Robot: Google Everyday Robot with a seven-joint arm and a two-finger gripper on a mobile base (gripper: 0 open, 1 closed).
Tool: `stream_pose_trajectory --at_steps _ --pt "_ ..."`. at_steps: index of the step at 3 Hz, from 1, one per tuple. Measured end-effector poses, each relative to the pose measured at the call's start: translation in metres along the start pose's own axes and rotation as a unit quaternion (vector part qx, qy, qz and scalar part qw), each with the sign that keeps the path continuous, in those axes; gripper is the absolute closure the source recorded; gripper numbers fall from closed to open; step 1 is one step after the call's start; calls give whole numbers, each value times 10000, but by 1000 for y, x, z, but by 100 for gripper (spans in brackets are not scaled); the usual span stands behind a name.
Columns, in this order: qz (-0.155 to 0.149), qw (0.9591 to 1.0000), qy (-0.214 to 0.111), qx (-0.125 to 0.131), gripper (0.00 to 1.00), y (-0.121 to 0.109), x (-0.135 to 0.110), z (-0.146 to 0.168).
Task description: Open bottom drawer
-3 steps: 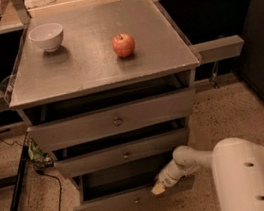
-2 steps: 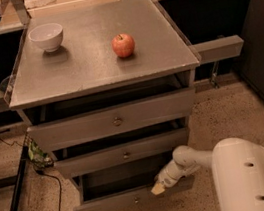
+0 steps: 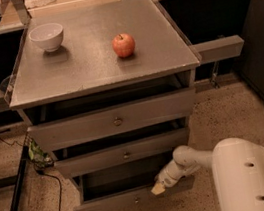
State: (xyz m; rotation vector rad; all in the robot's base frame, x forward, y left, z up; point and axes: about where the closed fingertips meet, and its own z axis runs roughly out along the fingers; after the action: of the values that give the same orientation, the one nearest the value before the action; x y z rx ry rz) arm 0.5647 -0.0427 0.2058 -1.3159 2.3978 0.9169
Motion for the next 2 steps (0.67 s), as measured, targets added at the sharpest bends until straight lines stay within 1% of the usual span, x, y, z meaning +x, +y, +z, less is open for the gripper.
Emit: stream_pose_trajectory --at_steps 1,2 --pt "0 10000 0 0 19 0 0 0" --pt "0 10000 0 -1 0 0 0 0"
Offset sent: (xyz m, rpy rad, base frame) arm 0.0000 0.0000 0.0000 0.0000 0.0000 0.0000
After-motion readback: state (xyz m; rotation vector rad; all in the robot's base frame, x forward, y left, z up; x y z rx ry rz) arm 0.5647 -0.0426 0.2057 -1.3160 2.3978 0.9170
